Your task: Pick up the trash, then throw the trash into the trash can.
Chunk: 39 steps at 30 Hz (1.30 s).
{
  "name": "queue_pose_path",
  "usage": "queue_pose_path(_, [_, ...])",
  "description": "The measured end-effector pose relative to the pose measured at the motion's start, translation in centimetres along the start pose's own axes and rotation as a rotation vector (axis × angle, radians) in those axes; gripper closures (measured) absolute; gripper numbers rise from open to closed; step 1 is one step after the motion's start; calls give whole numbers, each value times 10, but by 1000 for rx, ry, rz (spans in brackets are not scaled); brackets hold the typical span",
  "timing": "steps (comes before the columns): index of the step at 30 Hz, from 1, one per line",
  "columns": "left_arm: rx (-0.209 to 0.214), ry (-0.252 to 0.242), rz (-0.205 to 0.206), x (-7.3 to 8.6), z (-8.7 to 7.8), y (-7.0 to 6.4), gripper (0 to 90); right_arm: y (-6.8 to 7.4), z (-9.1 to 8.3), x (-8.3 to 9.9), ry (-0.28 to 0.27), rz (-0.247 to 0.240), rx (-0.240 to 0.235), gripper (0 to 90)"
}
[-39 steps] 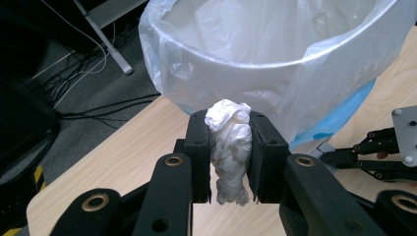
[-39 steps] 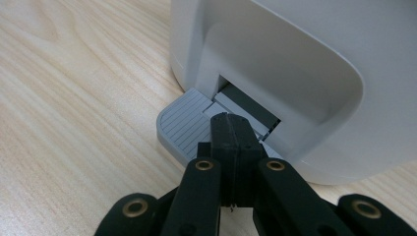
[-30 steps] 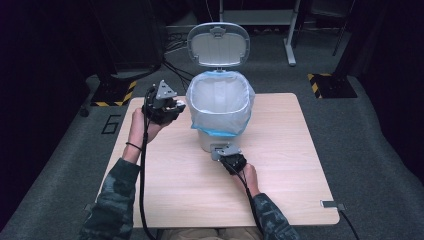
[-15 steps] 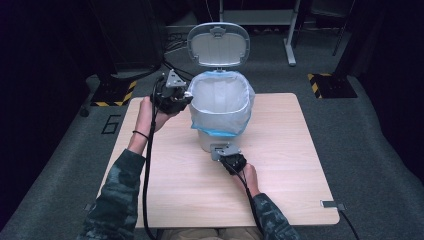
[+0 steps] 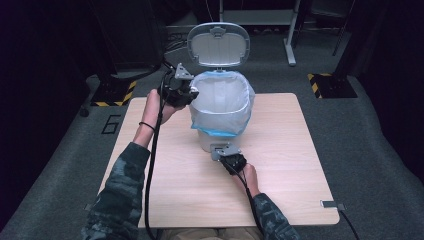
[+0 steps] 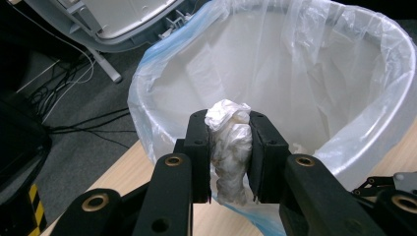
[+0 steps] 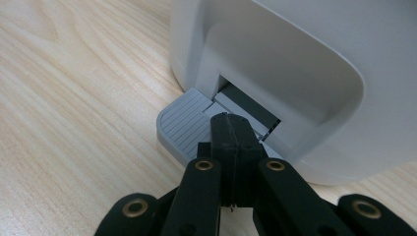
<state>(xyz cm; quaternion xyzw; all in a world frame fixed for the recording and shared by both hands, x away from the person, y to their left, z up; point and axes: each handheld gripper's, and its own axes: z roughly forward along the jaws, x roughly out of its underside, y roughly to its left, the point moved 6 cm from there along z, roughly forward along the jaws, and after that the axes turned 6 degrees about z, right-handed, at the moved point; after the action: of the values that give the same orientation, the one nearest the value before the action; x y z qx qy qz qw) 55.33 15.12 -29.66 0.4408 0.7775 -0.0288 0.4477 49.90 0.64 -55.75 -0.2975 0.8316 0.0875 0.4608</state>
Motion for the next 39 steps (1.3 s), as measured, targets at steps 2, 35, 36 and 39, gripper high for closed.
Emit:
queue_pose_path(2, [2, 1, -4, -1, 1, 0, 732, 0, 0, 0, 0, -1, -1, 900])
queue_pose_path(35, [170, 151, 0, -34, 53, -2, 730, 0, 0, 0, -5, -5, 6, 900])
queue_pose_path(36, [170, 151, 0, -34, 53, -2, 730, 0, 0, 0, -4, -4, 5, 900])
queue_pose_path(39, [182, 175, -1, -38, 59, -3, 729, 0, 0, 0, -5, -4, 6, 900])
